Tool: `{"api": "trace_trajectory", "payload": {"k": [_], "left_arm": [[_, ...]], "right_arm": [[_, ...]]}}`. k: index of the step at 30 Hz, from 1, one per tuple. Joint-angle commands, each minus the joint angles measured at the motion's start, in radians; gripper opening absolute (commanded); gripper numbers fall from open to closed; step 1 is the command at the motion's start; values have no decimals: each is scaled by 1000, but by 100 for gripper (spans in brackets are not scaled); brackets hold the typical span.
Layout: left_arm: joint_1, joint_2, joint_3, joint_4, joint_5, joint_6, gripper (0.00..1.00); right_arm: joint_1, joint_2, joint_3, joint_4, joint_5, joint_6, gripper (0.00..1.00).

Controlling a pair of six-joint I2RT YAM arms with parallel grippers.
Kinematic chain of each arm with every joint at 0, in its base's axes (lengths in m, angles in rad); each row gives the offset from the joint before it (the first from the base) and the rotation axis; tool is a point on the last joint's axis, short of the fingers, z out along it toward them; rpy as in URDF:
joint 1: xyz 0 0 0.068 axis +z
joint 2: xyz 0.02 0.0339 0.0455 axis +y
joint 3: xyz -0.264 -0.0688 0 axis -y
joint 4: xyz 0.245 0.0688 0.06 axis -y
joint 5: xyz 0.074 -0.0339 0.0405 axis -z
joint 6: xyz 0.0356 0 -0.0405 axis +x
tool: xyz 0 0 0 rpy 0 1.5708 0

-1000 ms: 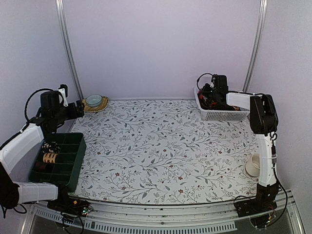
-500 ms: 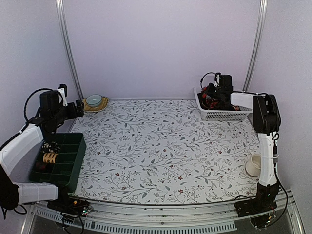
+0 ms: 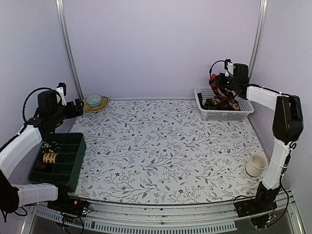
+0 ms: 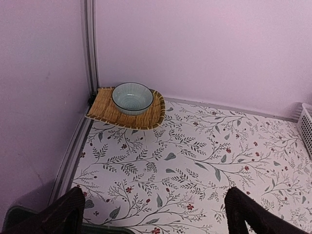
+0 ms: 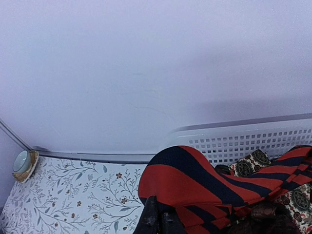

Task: Roll the ties
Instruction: Pick up the tie from the bin, then place the tie at the center of the board.

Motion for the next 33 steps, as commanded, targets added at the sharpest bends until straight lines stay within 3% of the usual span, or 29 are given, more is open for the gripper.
{"api": "trace_trajectory", "payload": {"k": [1, 5, 10, 23, 29, 31, 33], "left_arm": [[10, -20, -11, 22, 31, -11, 100], [10, -26, -5, 23, 45, -6, 100], [10, -40, -9, 25, 48, -2, 100], [10, -32, -14, 35, 77, -5, 100], [11, -23, -11, 36, 89, -6, 100], [11, -24, -11, 35, 90, -8, 100], [11, -25, -11, 35, 89, -9, 100]], "right_arm": [[2, -546, -32, 8, -46, -5, 0], [3, -575, -46, -45, -60, 3, 0], [5, -675, -94, -67, 42, -33, 0], [5, -876, -219, -334, 199, -91, 0], [4, -924, -260, -414, 416, -110, 0], [5, -935, -272, -409, 411, -131, 0], [7, -928, -287, -405, 306, -133, 0]]}}
